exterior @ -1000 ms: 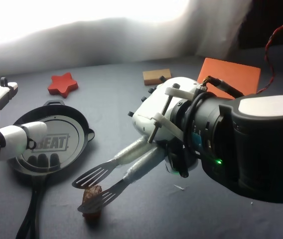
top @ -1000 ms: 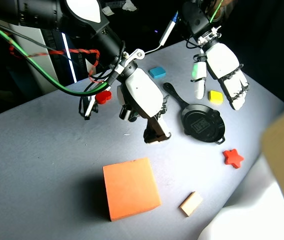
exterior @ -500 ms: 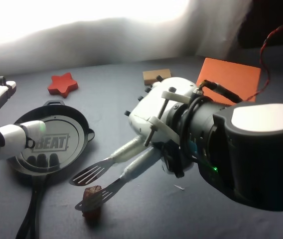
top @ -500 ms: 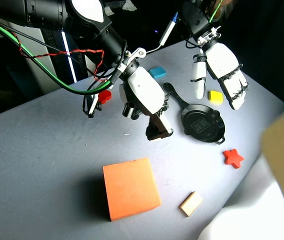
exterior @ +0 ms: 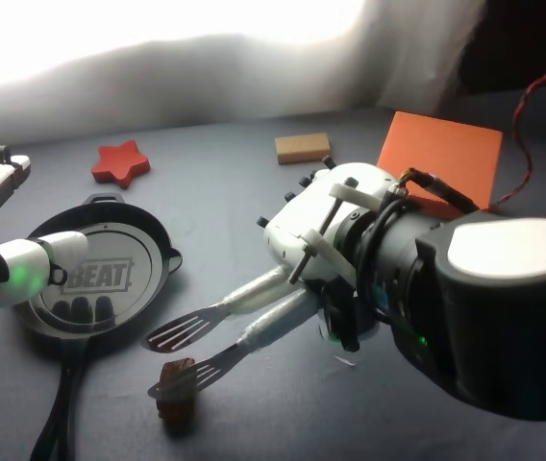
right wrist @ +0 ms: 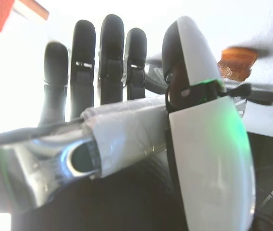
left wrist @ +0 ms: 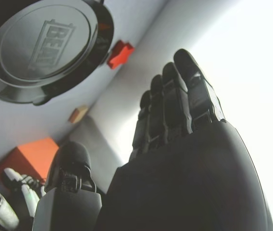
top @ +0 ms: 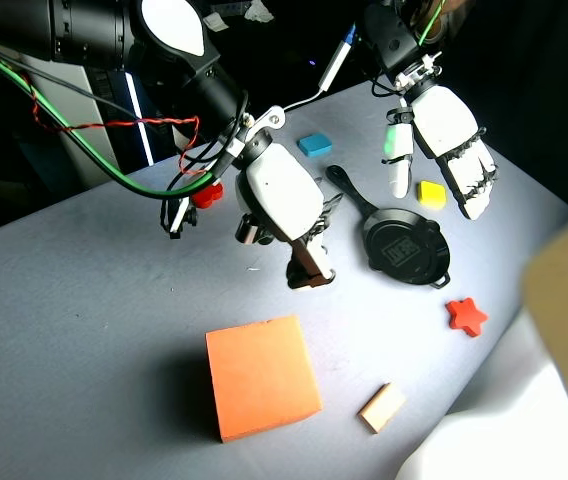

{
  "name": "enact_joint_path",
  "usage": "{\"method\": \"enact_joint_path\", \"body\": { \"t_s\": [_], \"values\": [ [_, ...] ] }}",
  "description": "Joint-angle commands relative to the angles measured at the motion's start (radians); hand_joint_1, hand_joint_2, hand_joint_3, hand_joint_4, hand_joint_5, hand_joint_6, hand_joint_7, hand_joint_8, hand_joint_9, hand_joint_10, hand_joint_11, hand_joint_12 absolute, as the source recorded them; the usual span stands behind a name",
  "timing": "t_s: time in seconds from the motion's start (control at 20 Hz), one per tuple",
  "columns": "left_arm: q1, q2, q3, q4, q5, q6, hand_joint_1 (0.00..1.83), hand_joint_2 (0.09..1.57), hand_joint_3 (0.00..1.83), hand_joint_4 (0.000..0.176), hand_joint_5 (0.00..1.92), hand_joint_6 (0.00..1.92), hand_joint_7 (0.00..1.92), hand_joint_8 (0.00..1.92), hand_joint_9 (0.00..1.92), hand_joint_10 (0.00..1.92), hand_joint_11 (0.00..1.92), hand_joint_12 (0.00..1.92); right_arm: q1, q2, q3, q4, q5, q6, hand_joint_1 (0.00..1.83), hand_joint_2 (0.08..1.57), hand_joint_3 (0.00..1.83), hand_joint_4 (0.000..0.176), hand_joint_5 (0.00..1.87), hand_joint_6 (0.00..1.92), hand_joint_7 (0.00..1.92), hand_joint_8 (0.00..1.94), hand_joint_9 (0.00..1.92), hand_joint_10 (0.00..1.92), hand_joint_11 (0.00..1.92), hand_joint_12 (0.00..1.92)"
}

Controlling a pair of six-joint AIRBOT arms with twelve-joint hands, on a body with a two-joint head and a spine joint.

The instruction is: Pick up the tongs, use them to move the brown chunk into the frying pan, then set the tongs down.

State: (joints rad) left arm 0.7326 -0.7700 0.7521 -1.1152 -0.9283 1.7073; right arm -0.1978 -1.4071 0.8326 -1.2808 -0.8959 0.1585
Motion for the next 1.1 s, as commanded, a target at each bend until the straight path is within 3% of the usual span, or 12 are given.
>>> {"method": "enact_joint_path", "body": {
  "t_s": [0.0, 0.55, 0.65, 0.7, 0.8, 1.0, 1.05],
  "values": [
    [-0.004, 0.006, 0.003, 0.045, -0.092, -0.001, 0.0, 1.27, 0.0, 0.0, 0.08, 0.01, 0.16, 0.0, 0.18, 0.01, 0.0, 0.76, 0.004, -0.001, 0.001, -0.081, -0.001, 0.002, 1.07, 1.15, 0.0, 0.0, 0.75, 0.29, 0.9, 0.0, 0.56, 0.72, 0.18, 1.6],
    [-0.001, 0.006, 0.002, 0.043, -0.092, -0.001, 0.0, 1.28, 0.0, 0.0, 0.07, 0.01, 0.12, 0.0, 0.15, 0.01, 0.0, 0.77, -0.035, -0.019, 0.024, -0.104, 0.005, 0.006, 1.06, 1.16, 0.0, 0.0, 0.71, 0.34, 0.88, 0.0, 0.53, 0.74, 0.16, 1.59],
    [-0.001, 0.006, 0.002, 0.043, -0.092, -0.001, 0.0, 1.27, 0.0, 0.0, 0.07, 0.0, 0.13, 0.01, 0.17, 0.01, 0.0, 0.86, -0.038, -0.03, 0.034, -0.109, 0.007, 0.006, 1.06, 1.15, 0.0, 0.0, 0.72, 0.34, 0.89, 0.01, 0.54, 0.74, 0.17, 1.59],
    [-0.001, 0.006, 0.002, 0.043, -0.092, -0.001, 0.0, 1.27, 0.0, 0.0, 0.05, 0.0, 0.12, 0.0, 0.14, 0.01, 0.0, 0.71, -0.039, -0.035, 0.04, -0.111, 0.009, 0.006, 1.08, 1.14, 0.0, 0.0, 0.72, 0.34, 0.9, 0.01, 0.54, 0.74, 0.17, 1.6],
    [-0.001, 0.006, 0.002, 0.043, -0.092, -0.001, 0.0, 1.27, 0.0, 0.0, 0.03, 0.01, 0.11, 0.0, 0.13, 0.0, 0.0, 0.63, -0.04, -0.047, 0.051, -0.114, 0.013, 0.006, 1.07, 1.15, 0.0, 0.0, 0.7, 0.35, 0.88, 0.0, 0.52, 0.75, 0.16, 1.62],
    [0.0, 0.005, 0.002, 0.042, -0.092, -0.001, 0.0, 1.27, 0.0, 0.0, 0.01, 0.0, 0.11, 0.0, 0.12, 0.0, 0.0, 0.56, -0.054, -0.069, 0.072, -0.131, 0.016, 0.007, 1.07, 1.14, 0.0, 0.0, 0.7, 0.36, 0.89, 0.0, 0.52, 0.76, 0.15, 1.62],
    [0.0, 0.005, 0.002, 0.042, -0.092, -0.001, 0.0, 1.27, 0.0, 0.0, 0.05, 0.01, 0.14, 0.01, 0.16, 0.01, 0.0, 0.65, -0.057, -0.072, 0.077, -0.131, 0.017, 0.007, 1.06, 1.14, 0.0, 0.0, 0.7, 0.36, 0.88, 0.0, 0.52, 0.76, 0.14, 1.61]
  ]
}}
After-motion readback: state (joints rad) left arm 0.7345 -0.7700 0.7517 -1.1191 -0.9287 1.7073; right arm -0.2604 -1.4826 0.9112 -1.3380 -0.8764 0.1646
